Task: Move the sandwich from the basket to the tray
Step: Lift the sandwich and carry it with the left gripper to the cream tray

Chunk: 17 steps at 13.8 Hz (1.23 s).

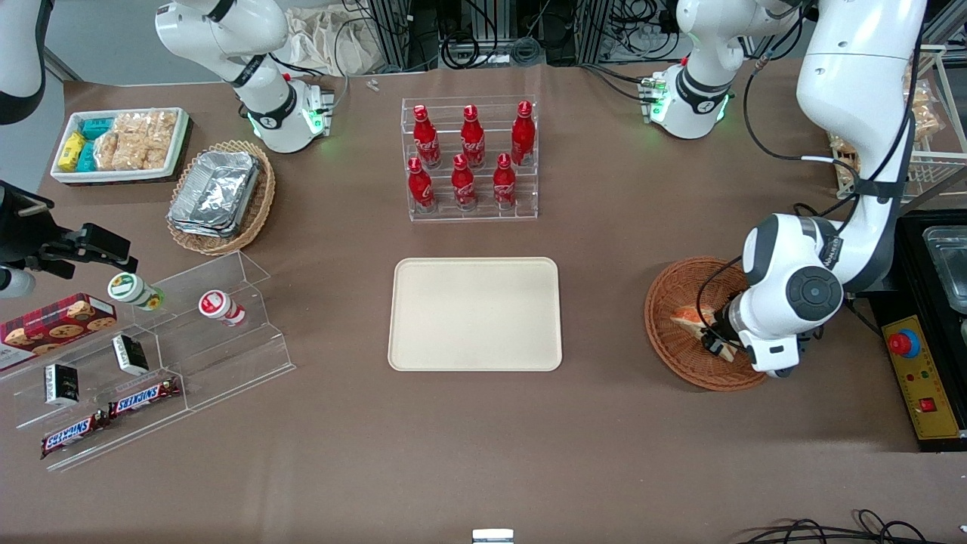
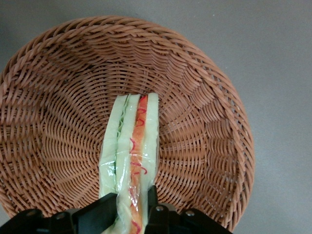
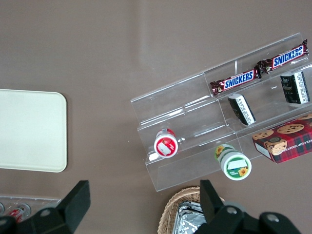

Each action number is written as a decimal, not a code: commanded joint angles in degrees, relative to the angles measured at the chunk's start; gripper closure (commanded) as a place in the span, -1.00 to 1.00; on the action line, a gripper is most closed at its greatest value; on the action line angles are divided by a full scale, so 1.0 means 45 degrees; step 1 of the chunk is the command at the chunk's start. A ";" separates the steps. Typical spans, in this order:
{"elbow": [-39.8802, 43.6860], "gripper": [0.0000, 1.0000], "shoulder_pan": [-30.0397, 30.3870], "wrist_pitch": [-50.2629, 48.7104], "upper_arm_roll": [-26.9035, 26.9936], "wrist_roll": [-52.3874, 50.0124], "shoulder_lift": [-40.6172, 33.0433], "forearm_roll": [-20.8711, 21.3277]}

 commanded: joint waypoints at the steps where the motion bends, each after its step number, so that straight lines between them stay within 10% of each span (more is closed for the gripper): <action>1: -0.0019 1.00 -0.0022 -0.0416 -0.0089 -0.0296 -0.0856 0.0300; 10: 0.2500 1.00 -0.0120 -0.5772 -0.2312 0.3392 -0.3418 -0.1730; 17: 0.2579 1.00 -0.1991 -0.2242 -0.4269 0.4468 -0.1645 0.0313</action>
